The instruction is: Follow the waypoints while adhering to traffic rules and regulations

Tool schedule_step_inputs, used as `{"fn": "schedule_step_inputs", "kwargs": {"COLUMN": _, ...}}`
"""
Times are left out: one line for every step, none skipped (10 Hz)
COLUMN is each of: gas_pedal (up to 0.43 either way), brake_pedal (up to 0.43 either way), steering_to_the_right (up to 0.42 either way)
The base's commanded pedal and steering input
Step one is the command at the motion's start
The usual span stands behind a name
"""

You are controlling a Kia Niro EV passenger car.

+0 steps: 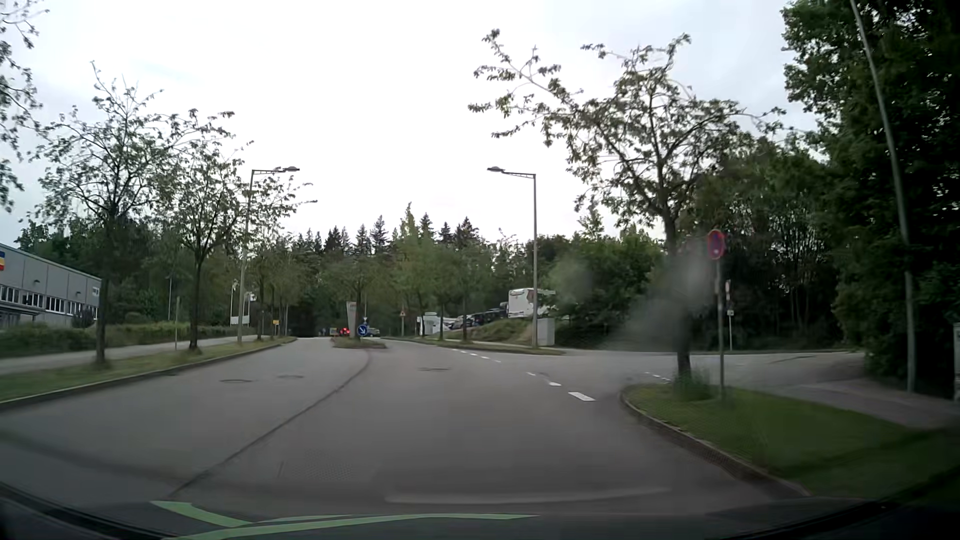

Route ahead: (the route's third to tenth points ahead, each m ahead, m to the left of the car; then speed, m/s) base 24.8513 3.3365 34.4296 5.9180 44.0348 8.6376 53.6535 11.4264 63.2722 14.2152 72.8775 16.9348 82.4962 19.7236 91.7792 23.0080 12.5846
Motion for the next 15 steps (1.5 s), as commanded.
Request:
{"fn": "schedule_step_inputs", "kwargs": {"gas_pedal": 0.098, "brake_pedal": 0.0, "steering_to_the_right": -0.022}}
{"fn": "schedule_step_inputs", "kwargs": {"gas_pedal": 0.098, "brake_pedal": 0.0, "steering_to_the_right": -0.022}}
{"fn": "schedule_step_inputs", "kwargs": {"gas_pedal": 0.098, "brake_pedal": 0.0, "steering_to_the_right": -0.024}}
{"fn": "schedule_step_inputs", "kwargs": {"gas_pedal": 0.098, "brake_pedal": 0.0, "steering_to_the_right": -0.025}}
{"fn": "schedule_step_inputs", "kwargs": {"gas_pedal": 0.098, "brake_pedal": 0.0, "steering_to_the_right": -0.025}}
{"fn": "schedule_step_inputs", "kwargs": {"gas_pedal": 0.098, "brake_pedal": 0.0, "steering_to_the_right": -0.025}}
{"fn": "schedule_step_inputs", "kwargs": {"gas_pedal": 0.098, "brake_pedal": 0.0, "steering_to_the_right": -0.025}}
{"fn": "schedule_step_inputs", "kwargs": {"gas_pedal": 0.098, "brake_pedal": 0.0, "steering_to_the_right": -0.025}}
{"fn": "schedule_step_inputs", "kwargs": {"gas_pedal": 0.098, "brake_pedal": 0.0, "steering_to_the_right": -0.025}}
{"fn": "schedule_step_inputs", "kwargs": {"gas_pedal": 0.098, "brake_pedal": 0.0, "steering_to_the_right": -0.025}}
{"fn": "schedule_step_inputs", "kwargs": {"gas_pedal": 0.098, "brake_pedal": 0.0, "steering_to_the_right": -0.025}}
{"fn": "schedule_step_inputs", "kwargs": {"gas_pedal": 0.098, "brake_pedal": 0.0, "steering_to_the_right": -0.025}}
{"fn": "schedule_step_inputs", "kwargs": {"gas_pedal": 0.098, "brake_pedal": 0.0, "steering_to_the_right": -0.026}}
{"fn": "schedule_step_inputs", "kwargs": {"gas_pedal": 0.098, "brake_pedal": 0.0, "steering_to_the_right": -0.027}}
{"fn": "schedule_step_inputs", "kwargs": {"gas_pedal": 0.098, "brake_pedal": 0.0, "steering_to_the_right": -0.029}}
